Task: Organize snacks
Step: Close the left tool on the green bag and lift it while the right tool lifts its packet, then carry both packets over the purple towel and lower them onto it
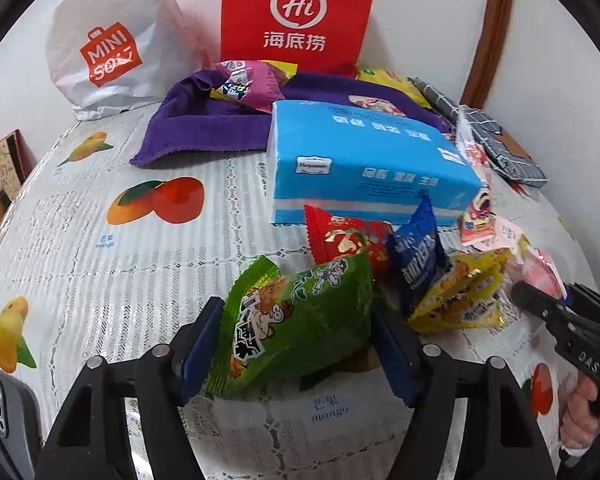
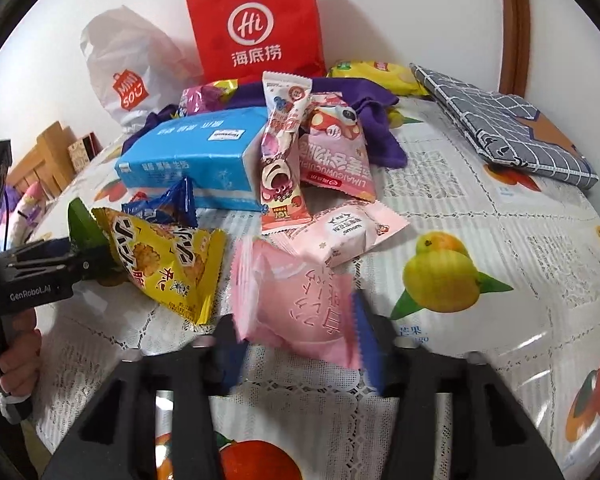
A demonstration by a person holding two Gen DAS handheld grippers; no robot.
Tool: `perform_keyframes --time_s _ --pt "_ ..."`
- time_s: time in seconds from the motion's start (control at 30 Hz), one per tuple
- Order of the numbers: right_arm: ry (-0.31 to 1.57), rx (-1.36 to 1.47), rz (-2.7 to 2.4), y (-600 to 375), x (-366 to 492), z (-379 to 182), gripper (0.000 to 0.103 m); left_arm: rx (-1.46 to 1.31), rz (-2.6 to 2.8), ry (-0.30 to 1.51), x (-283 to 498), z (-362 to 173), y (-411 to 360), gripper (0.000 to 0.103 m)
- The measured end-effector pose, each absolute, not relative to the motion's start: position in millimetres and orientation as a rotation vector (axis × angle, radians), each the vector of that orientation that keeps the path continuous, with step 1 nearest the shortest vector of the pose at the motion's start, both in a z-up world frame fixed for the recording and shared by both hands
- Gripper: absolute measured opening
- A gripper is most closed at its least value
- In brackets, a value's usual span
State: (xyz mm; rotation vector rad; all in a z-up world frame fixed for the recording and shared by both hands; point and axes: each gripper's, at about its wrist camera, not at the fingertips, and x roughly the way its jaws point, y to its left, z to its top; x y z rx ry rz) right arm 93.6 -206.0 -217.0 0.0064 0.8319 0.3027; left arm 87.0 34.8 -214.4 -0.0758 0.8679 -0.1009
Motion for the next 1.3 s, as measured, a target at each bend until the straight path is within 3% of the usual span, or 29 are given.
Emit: perform_keyframes --time_s 0.13,0.57,0.87,1.3 --pt "0.797 0.005 0.302 -206.2 88.4 -212.6 0.037 -0.086 -0.115 0.871 83.2 -208.3 35.6 0.058" --pt "0.705 0.004 0.286 -208.7 82.7 -158.1 0.037 -0.112 -0.106 0.856 77.1 -169.7 43.7 0.056" --pt "0.638 -0.016 0.263 -190.7 145.9 -100.3 0.036 -0.118 -0.027 0.789 120.9 -115.4 56.6 0.056" --pt "0.670 -0.001 0.275 -163.4 246.5 -76.2 0.036 -0.173 0.037 0.774 213.8 -74.5 77.1 0.056"
